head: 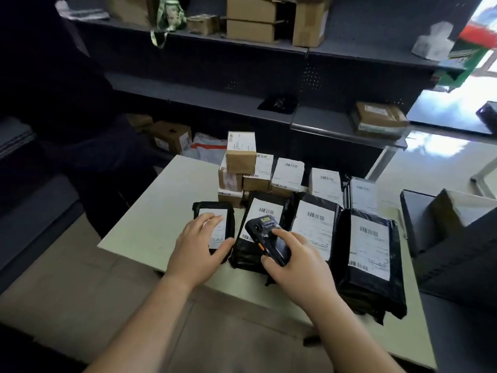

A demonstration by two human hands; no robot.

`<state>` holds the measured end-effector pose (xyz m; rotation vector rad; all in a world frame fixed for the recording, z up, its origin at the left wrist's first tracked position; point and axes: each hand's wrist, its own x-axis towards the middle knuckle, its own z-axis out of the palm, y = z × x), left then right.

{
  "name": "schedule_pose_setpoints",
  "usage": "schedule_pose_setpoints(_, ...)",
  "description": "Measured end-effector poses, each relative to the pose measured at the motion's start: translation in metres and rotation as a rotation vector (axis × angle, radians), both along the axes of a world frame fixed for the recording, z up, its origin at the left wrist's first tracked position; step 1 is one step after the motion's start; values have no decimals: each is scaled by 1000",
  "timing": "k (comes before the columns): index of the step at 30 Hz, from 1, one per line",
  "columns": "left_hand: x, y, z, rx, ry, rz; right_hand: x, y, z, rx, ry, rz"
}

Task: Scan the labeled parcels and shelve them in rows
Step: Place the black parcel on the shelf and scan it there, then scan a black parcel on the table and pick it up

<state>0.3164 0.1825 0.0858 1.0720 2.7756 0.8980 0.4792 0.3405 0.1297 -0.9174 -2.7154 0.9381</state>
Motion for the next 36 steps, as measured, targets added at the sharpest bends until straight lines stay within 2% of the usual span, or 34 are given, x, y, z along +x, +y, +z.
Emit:
schedule_pose_setpoints(9, -73, 13, -77, -210, -208, -13, -51, -10, -26, -21, -175, -37)
schedule_pose_setpoints(19, -104, 53, -146, -509, -244, 120, -81, -22, -63, -63, -295, -106)
schedule_pose_setpoints(29, -108, 68, -164, -442, -269, 176, -89, -21, -69, -69, -262, -142)
schedule_pose_setpoints(36, -99, 45, -165, -438, -257, 165, -86, -25, -61, -77, -250, -125)
